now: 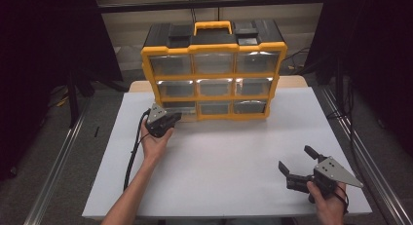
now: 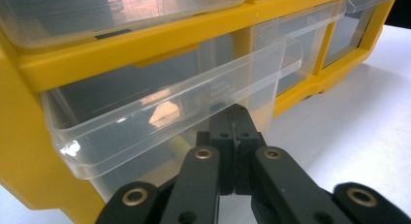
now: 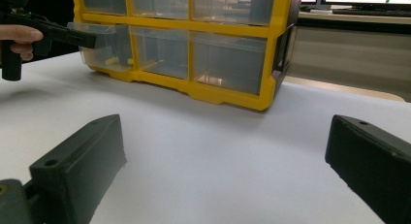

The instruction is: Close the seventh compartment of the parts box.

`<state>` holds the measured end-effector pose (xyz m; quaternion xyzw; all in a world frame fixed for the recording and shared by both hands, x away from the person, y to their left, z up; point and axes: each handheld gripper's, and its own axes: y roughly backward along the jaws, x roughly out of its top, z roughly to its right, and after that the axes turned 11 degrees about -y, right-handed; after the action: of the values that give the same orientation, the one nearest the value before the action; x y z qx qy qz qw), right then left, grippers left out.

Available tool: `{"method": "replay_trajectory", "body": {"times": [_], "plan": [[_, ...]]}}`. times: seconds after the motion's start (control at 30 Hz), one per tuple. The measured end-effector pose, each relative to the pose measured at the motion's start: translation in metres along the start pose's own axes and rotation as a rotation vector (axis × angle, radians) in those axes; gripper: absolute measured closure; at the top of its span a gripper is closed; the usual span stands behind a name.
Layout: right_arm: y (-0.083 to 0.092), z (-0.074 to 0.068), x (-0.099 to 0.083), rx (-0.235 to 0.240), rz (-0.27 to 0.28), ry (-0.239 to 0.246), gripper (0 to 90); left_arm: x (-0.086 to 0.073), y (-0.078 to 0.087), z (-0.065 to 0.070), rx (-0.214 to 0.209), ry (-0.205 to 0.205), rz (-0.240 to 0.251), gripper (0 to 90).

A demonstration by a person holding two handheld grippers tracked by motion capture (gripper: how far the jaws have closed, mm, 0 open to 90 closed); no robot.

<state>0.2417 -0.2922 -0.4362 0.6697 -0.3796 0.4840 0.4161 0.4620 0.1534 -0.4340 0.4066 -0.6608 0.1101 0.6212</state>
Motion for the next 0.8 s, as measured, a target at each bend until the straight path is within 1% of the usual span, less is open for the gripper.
{"method": "replay_trajectory", "body": {"times": [0.23, 0.27, 0.37, 0.4, 0.43, 0.47, 0.67, 0.8], "plan": [[0.0, 0.0, 0.0, -0.001, 0.004, 0.0, 0.6, 0.0003, -0.0016, -0.0027, 0.009, -0.001, -0.006, 90.0], [0.0, 0.0, 0.0, 0.0, 0.003, 0.001, 0.5, 0.0001, -0.0018, -0.0028, 0.013, 0.005, -0.006, 90.0], [0.0, 0.0, 0.0, 0.0, 0.003, 0.0, 0.5, 0.0002, -0.0022, -0.0046, 0.014, 0.004, -0.008, 90.0], [0.0, 0.0, -0.0001, 0.0, 0.003, -0.001, 0.5, 0.0004, -0.0022, -0.0055, 0.019, -0.004, -0.012, 90.0], [0.0, 0.0, -0.0001, 0.0, 0.002, -0.001, 0.6, 0.0002, -0.0029, -0.0051, 0.018, 0.009, -0.007, 90.0], [0.0, 0.0, -0.0001, -0.001, 0.002, 0.0, 0.6, 0.0002, -0.0028, -0.006, 0.022, 0.0, -0.012, 90.0], [-0.0001, 0.0, -0.0001, 0.0, 0.0, -0.001, 0.6, 0.0008, -0.0049, -0.007, 0.024, 0.004, -0.011, 90.0], [-0.0005, 0.0002, 0.0, 0.0, 0.0, -0.003, 0.6, 0.0035, -0.0065, -0.0089, 0.03, -0.001, -0.025, 90.0]]}}
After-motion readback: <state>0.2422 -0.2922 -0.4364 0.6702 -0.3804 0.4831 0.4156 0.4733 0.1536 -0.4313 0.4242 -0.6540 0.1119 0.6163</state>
